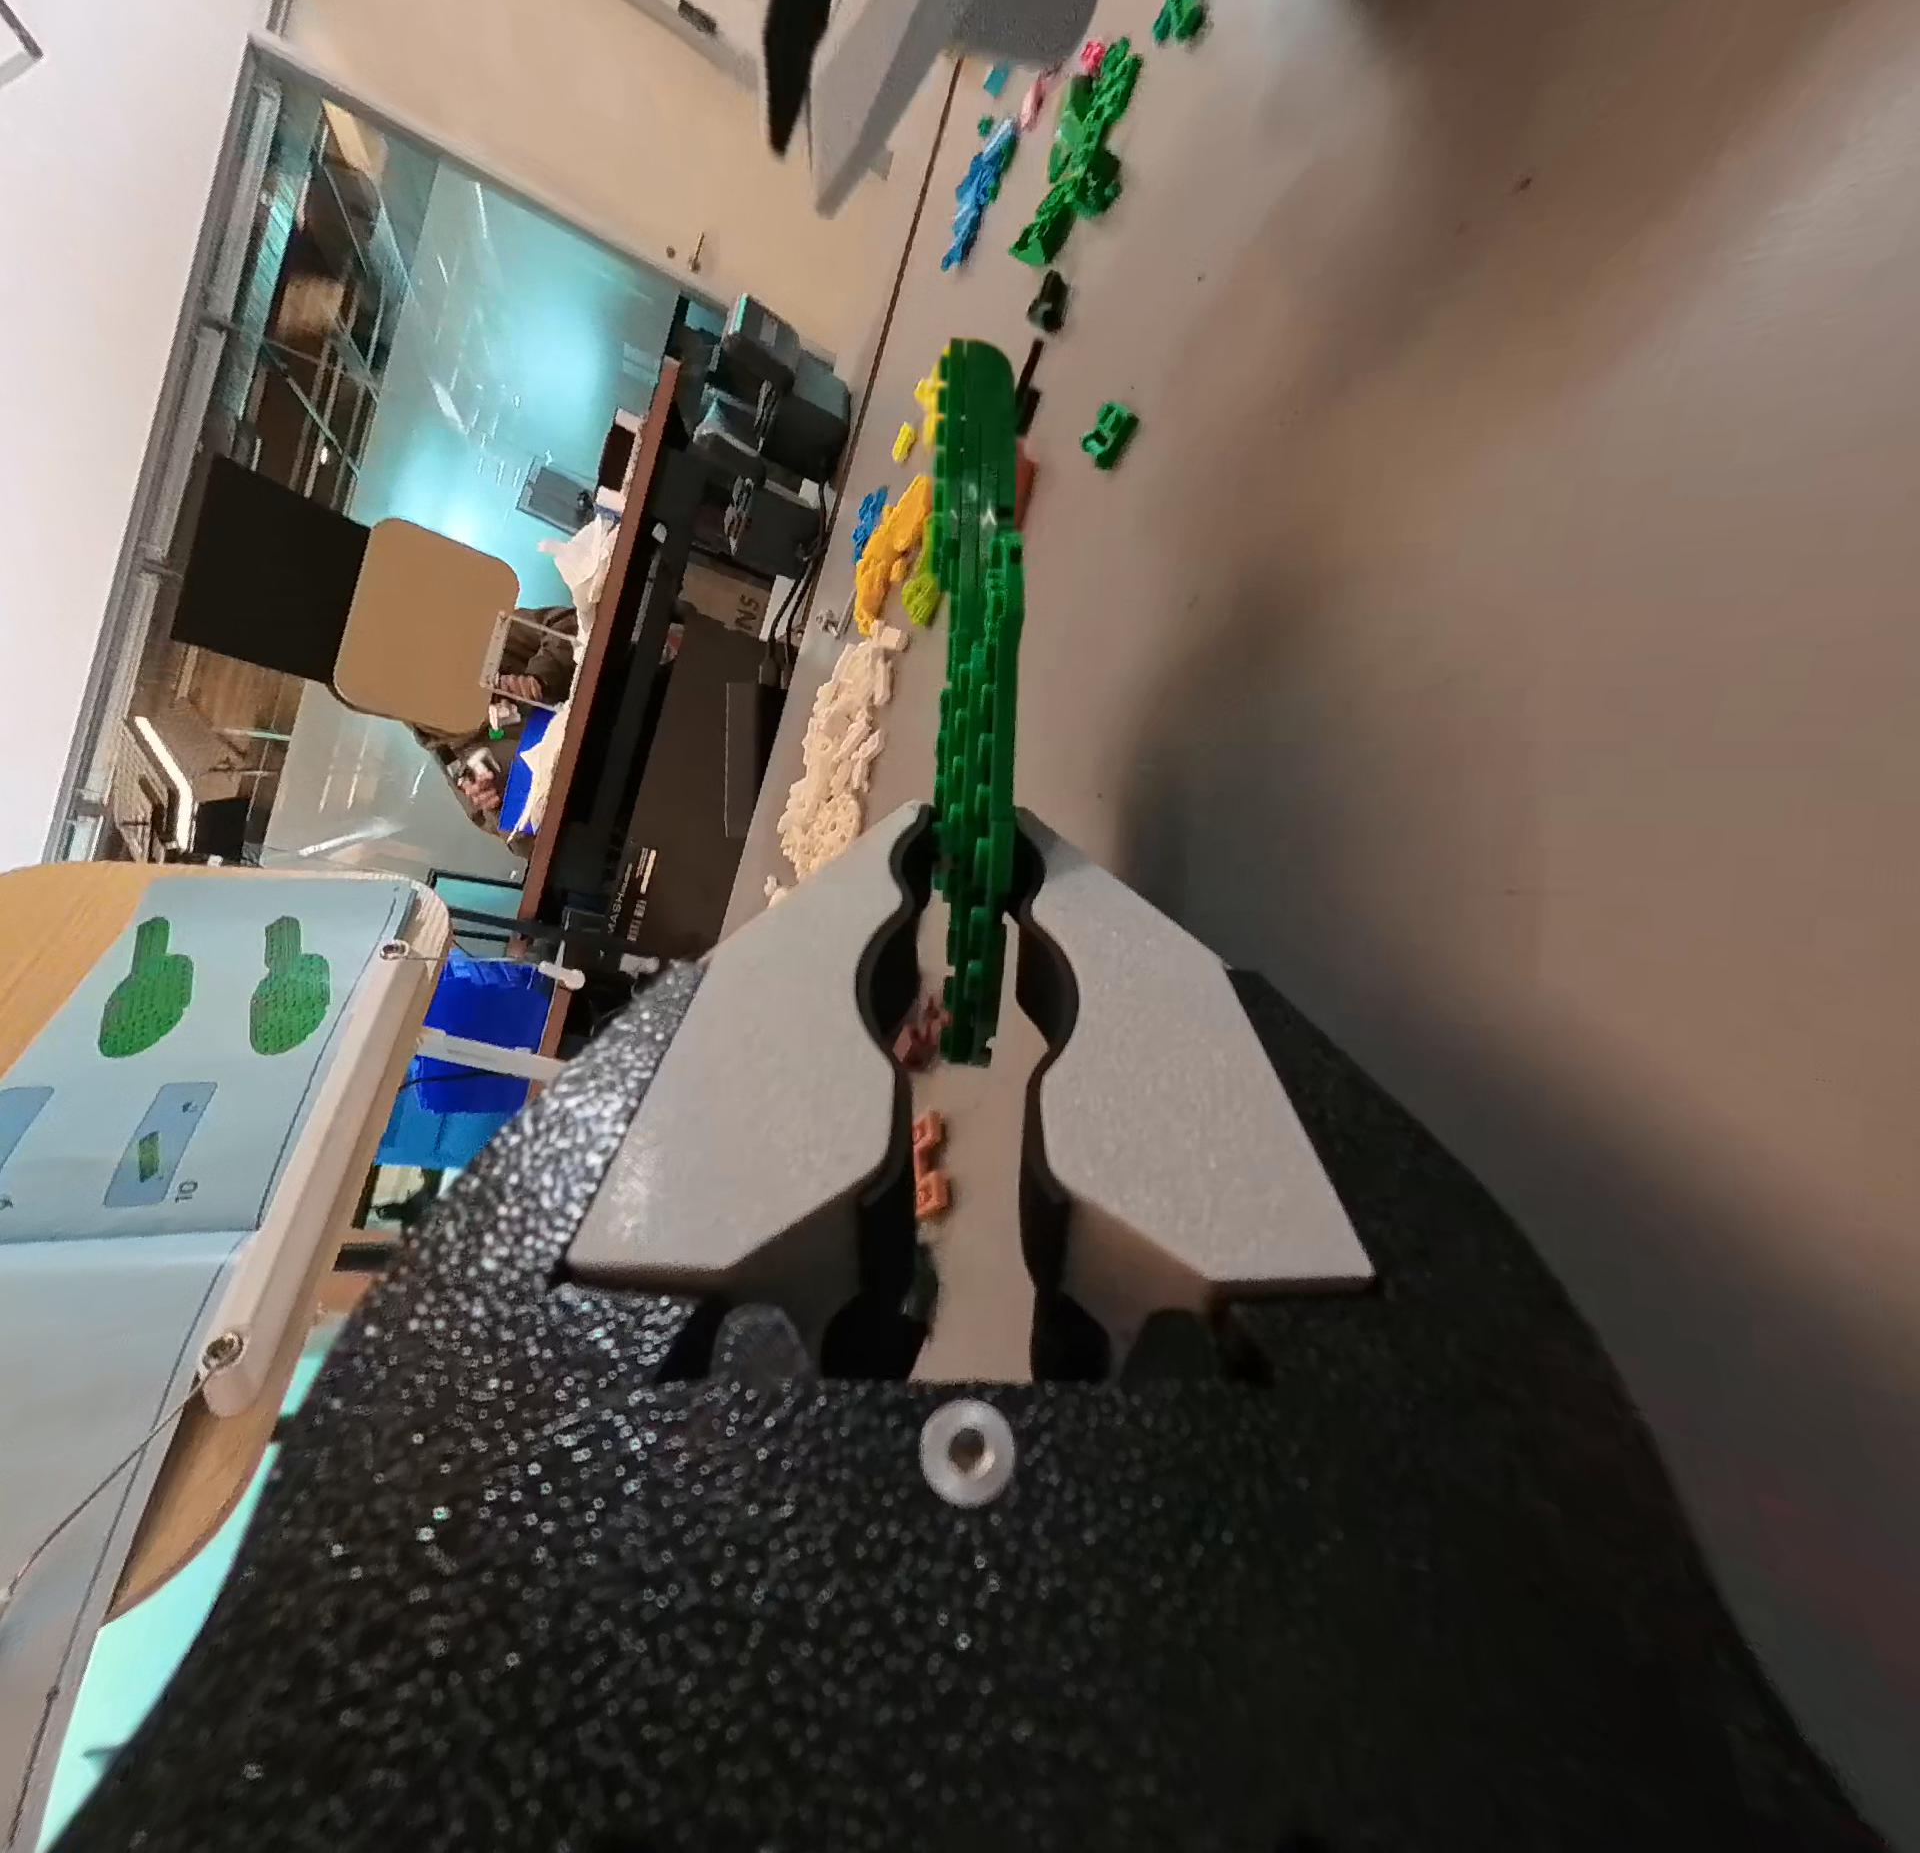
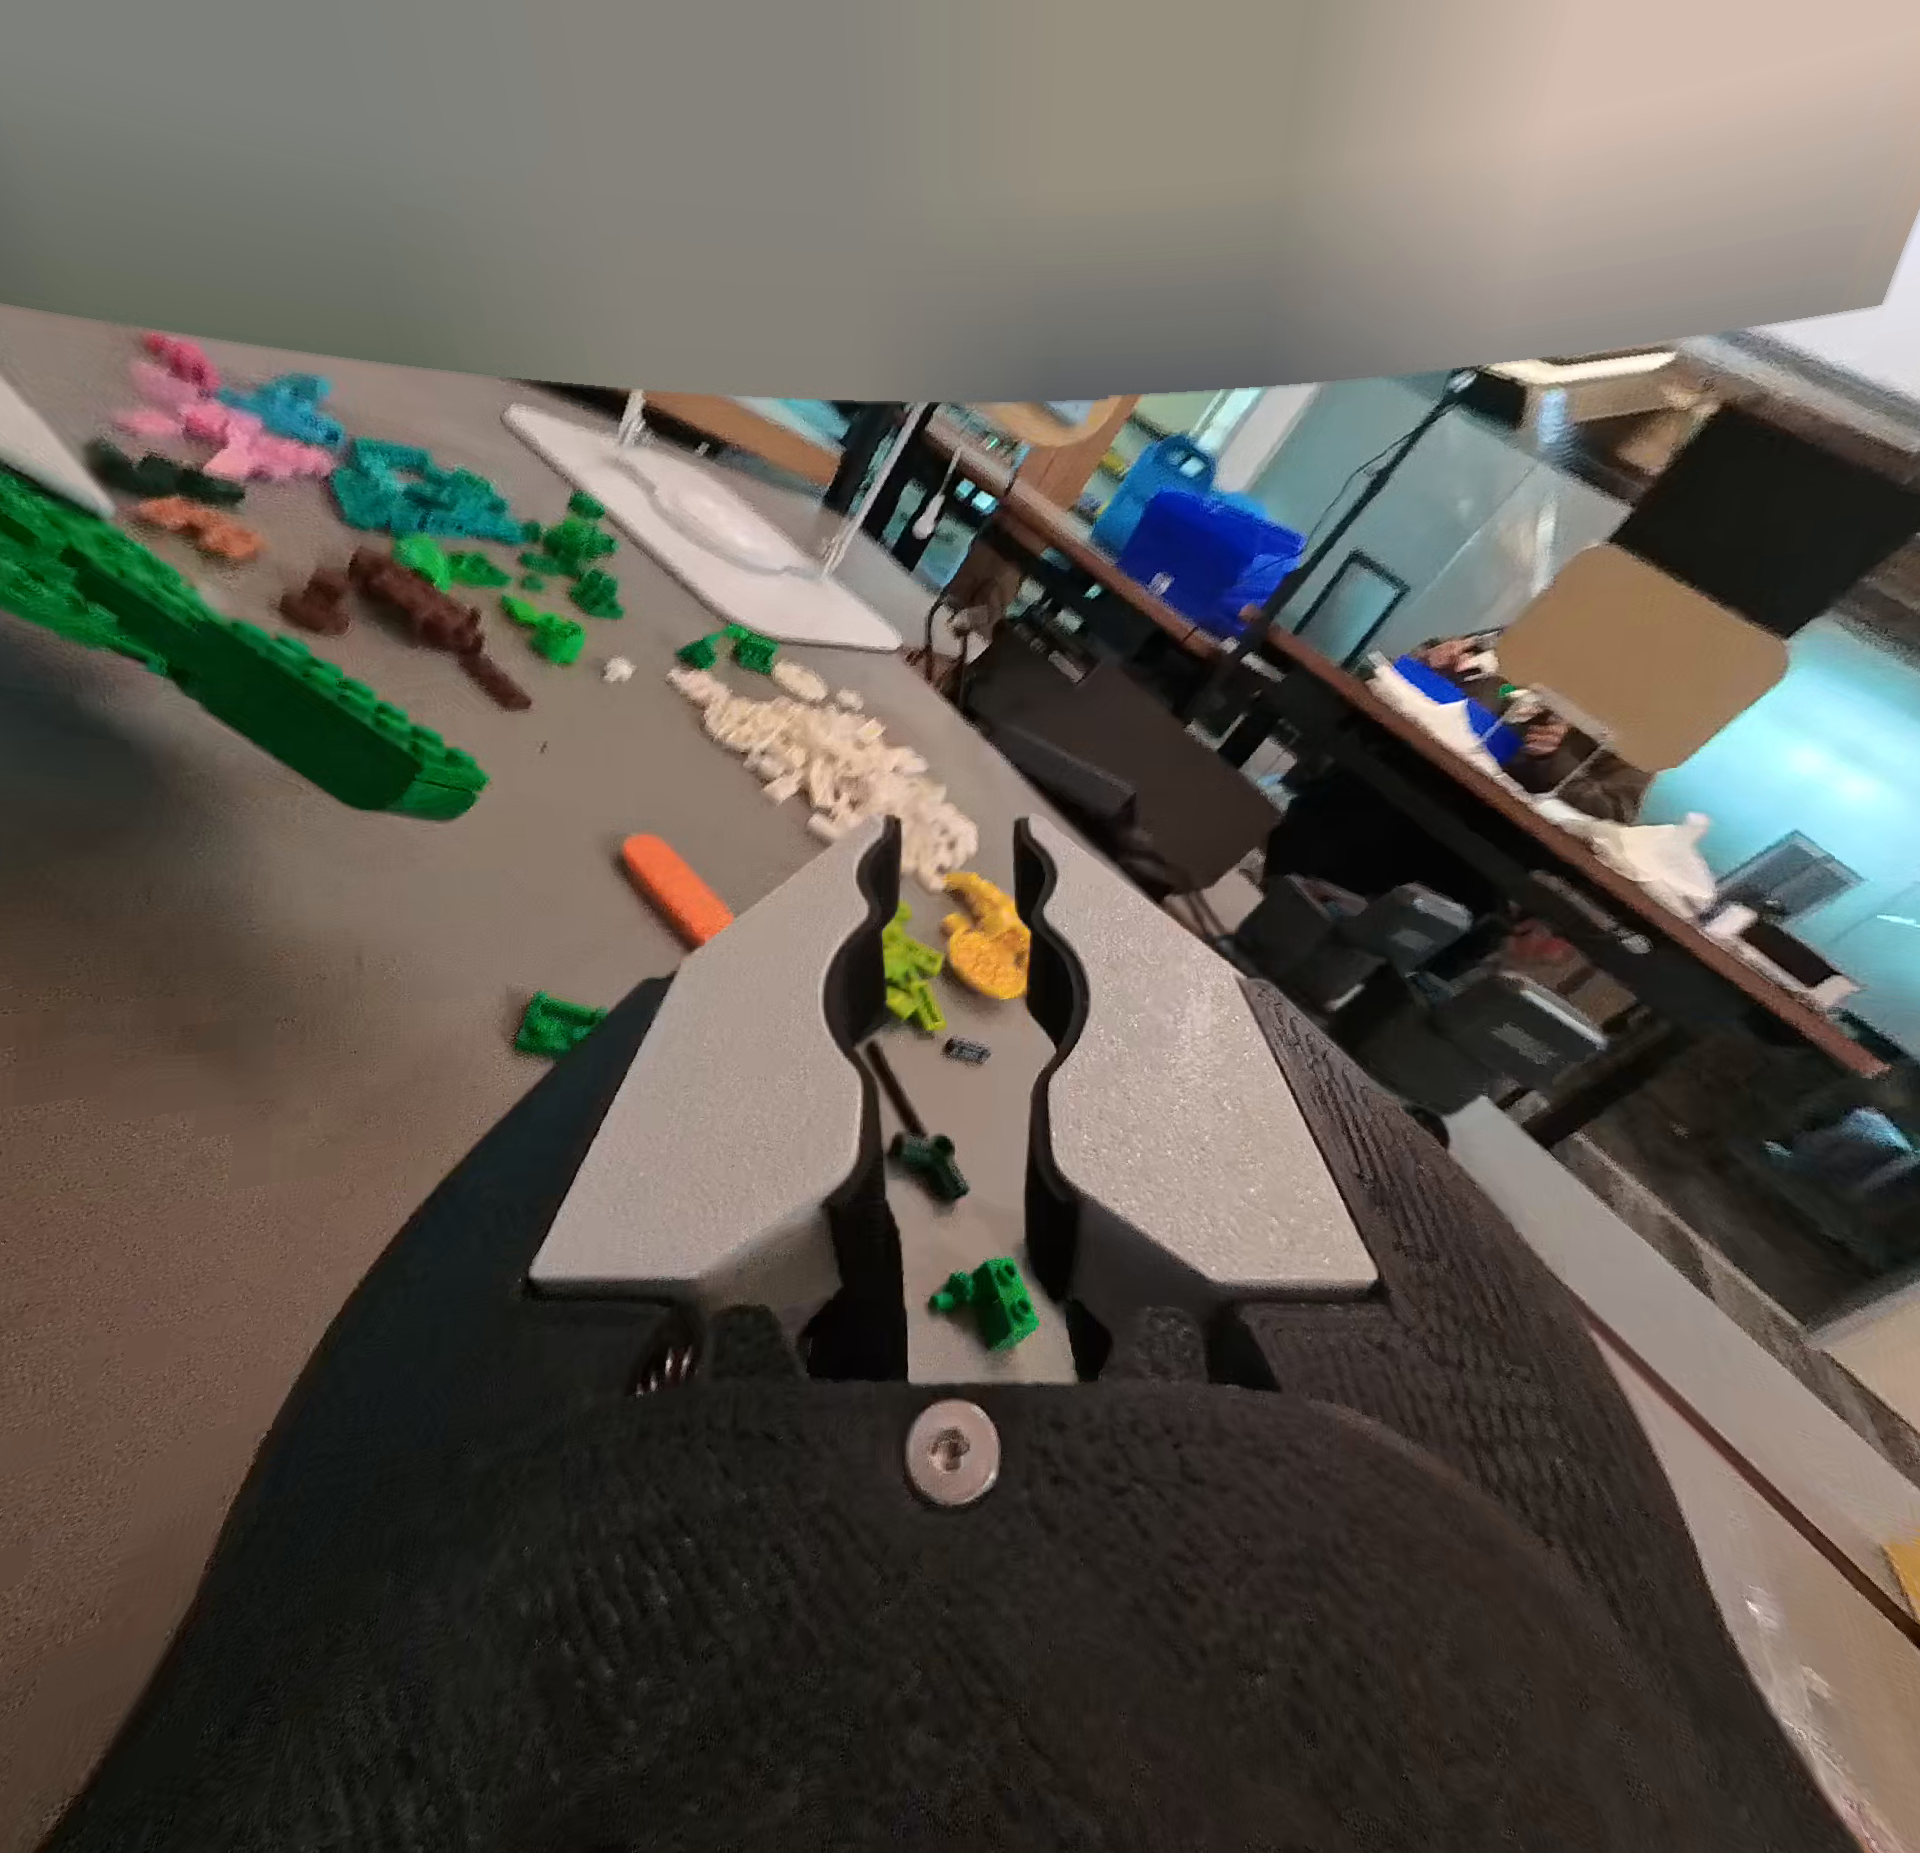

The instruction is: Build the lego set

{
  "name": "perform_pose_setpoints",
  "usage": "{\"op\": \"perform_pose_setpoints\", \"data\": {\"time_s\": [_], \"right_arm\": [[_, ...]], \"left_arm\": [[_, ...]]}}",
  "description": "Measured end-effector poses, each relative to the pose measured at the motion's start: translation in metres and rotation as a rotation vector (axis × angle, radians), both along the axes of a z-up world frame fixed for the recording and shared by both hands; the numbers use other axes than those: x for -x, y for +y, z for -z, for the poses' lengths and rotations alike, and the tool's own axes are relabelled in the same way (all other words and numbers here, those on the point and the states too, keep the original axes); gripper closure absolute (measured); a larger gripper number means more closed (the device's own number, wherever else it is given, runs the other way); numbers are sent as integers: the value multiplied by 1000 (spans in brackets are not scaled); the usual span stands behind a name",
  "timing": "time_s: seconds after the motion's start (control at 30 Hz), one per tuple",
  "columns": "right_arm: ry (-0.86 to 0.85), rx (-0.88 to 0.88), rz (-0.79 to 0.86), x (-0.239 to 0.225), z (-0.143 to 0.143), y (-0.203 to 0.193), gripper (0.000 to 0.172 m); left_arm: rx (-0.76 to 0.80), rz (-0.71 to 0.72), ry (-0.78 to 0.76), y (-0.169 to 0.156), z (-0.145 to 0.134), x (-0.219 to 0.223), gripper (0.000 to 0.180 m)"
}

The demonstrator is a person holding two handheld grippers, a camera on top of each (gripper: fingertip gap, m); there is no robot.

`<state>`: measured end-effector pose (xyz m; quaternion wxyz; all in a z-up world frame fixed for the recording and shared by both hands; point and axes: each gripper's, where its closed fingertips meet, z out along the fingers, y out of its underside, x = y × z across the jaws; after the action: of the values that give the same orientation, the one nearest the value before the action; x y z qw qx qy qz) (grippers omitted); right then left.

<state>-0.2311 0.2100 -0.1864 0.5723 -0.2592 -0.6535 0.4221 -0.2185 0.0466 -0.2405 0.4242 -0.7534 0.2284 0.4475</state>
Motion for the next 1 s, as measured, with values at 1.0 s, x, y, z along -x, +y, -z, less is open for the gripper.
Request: {"op": "perform_pose_setpoints", "data": {"time_s": [1.0], "right_arm": [[-806,-502,-784,179,64,-171,157]], "left_arm": [[-12,-276,-91,-22,5,49,171]]}}
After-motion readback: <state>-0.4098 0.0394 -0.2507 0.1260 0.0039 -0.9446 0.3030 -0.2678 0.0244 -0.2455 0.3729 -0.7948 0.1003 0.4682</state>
